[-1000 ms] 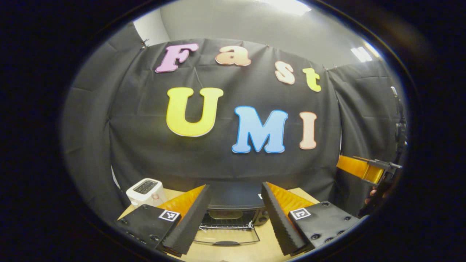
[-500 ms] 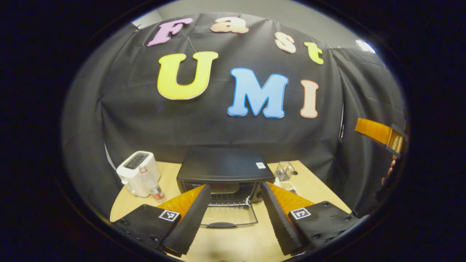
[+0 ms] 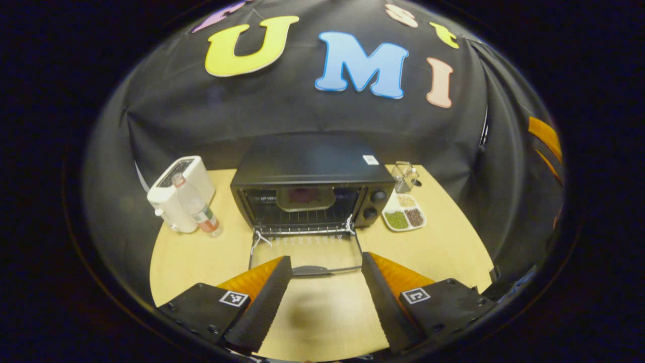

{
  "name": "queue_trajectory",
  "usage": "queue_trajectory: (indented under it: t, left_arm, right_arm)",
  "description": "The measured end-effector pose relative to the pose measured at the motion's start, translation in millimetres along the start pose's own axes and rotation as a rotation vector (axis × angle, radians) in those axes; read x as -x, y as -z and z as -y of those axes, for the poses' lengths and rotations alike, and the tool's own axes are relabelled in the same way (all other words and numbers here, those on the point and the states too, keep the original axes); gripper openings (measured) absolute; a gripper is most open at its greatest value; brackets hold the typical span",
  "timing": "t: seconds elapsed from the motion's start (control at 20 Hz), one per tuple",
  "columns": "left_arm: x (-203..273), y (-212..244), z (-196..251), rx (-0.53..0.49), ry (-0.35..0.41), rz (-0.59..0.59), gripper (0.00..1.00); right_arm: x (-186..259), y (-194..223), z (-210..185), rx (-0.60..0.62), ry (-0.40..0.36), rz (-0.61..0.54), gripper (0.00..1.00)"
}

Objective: Open the electric oven with the left hand, put the food in, and close the electric oven.

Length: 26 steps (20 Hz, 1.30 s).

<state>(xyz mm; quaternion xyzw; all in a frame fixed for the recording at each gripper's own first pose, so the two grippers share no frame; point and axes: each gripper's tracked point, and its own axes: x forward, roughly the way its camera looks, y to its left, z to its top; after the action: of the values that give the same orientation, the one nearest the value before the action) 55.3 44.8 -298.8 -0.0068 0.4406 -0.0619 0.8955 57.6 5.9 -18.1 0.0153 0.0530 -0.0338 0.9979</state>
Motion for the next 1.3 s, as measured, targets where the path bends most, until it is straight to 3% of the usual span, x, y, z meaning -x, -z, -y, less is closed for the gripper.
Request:
queue_trajectory:
  t: [0.5,0.55,0.8,1.3]
  left_arm:
    - [-64.4,78.7,-13.2,0.006,-0.016,-0.272,0.92]
    - [-71.1,84.1,-14.6,0.008,-0.02,-0.292,0.98]
    - [-110.8,110.0,-26.1,-0.015,-0.044,-0.393,0.98]
    - [-161.8,133.2,-42.4,0.014,-0.059,-0.504,0.95]
  right_arm:
    - [-0.3,18.1,29.8,0.004,0.06,-0.037,0.99]
    - [-1.6,19.4,32.0,0.0,0.063,-0.04,0.99]
    - [-5.4,19.0,43.1,-0.001,0.086,-0.032,0.99]
    - [-11.2,29.8,56.4,0.007,0.129,-0.064,0.99]
